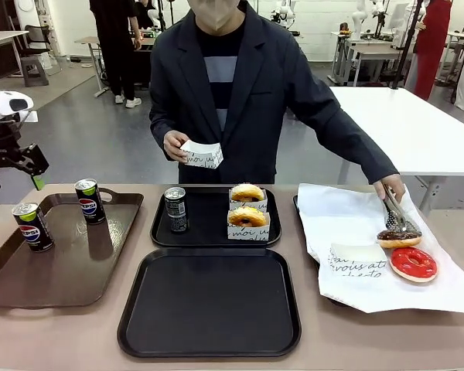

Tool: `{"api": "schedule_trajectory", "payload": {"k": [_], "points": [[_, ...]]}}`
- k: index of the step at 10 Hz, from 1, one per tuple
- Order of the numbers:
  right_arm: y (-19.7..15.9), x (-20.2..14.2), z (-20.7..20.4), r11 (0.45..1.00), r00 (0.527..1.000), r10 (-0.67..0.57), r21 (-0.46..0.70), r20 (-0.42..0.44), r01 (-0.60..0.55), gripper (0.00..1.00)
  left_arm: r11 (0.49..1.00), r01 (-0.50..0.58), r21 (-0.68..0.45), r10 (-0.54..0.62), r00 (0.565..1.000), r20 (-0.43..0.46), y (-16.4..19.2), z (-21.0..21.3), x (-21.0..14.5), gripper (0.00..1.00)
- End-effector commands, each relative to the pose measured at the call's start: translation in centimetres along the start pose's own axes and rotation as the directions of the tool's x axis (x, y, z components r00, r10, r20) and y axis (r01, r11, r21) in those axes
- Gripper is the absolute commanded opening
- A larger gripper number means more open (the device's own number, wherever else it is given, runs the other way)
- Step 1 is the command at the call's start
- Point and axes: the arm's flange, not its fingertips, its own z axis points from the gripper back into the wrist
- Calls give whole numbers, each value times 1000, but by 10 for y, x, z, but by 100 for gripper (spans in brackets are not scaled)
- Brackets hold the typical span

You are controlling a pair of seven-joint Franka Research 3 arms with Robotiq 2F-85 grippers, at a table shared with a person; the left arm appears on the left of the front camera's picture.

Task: Set up donuts and drinks on trays.
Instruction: Pick up one Pepsi coke from the Handle tray and place it on the Flat Tray without a Pepsi coke.

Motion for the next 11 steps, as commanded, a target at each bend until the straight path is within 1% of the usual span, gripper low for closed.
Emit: {"api": "schedule_trajectory", "payload": {"k": [1, 3, 6, 9, 11], "points": [[0, 0, 1, 1000, 1000, 15, 16, 10, -15, 100, 999, 39, -20, -39, 999, 22, 4, -14, -8, 100], [0, 0, 1, 1000, 1000, 15, 16, 10, -15, 100, 997, 66, -39, -65, 998, 25, 2, -29, -17, 100], [0, 0, 1, 1000, 1000, 15, 16, 10, -15, 100, 997, 76, -5, -76, 997, 1, -3, -52, -20, 100], [0, 0, 1, 1000, 1000, 15, 16, 10, -15, 100, 998, 56, -10, -55, 998, 31, -4, -62, -21, 100], [0, 0, 1, 1000, 1000, 15, 16, 10, -15, 100, 999, 33, -20, -32, 999, 34, -2, -67, -10, 100]]}}
